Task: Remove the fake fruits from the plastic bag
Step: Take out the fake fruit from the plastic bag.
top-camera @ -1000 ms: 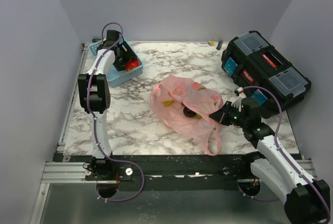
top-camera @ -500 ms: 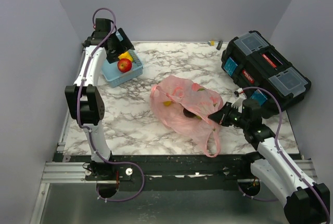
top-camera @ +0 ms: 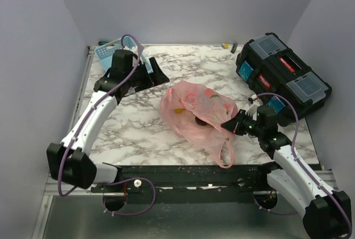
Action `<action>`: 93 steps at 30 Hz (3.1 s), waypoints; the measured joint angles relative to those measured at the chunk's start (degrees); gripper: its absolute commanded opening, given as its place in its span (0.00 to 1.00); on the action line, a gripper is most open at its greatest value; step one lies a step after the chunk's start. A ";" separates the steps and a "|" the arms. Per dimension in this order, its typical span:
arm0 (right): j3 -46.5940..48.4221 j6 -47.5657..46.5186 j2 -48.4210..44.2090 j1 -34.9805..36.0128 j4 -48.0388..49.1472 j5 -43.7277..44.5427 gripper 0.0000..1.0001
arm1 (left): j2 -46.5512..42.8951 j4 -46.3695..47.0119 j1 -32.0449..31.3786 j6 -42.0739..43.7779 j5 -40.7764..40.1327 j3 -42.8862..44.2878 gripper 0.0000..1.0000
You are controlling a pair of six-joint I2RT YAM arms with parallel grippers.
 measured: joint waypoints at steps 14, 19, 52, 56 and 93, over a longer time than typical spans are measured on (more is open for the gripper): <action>-0.15 0.00 -2.23 0.00 0.11 -0.11 0.01 | -21.92 11.96 -29.14 10.73 -2.05 -18.25 0.95; -0.15 -0.17 -2.54 0.00 0.04 0.42 0.01 | -13.11 15.17 -38.64 11.80 -9.77 -18.95 0.88; -1.11 -0.11 -5.27 0.00 0.28 -0.02 0.01 | -13.64 -5.86 -51.25 8.55 -37.79 -0.81 0.73; -1.14 -0.13 -4.63 0.00 0.46 -0.26 0.01 | -14.71 -0.42 -52.89 8.83 -28.61 -3.87 0.67; -1.25 -0.11 -4.00 0.00 0.50 -0.50 0.01 | 18.84 15.19 -46.01 1.20 -38.01 -8.44 0.64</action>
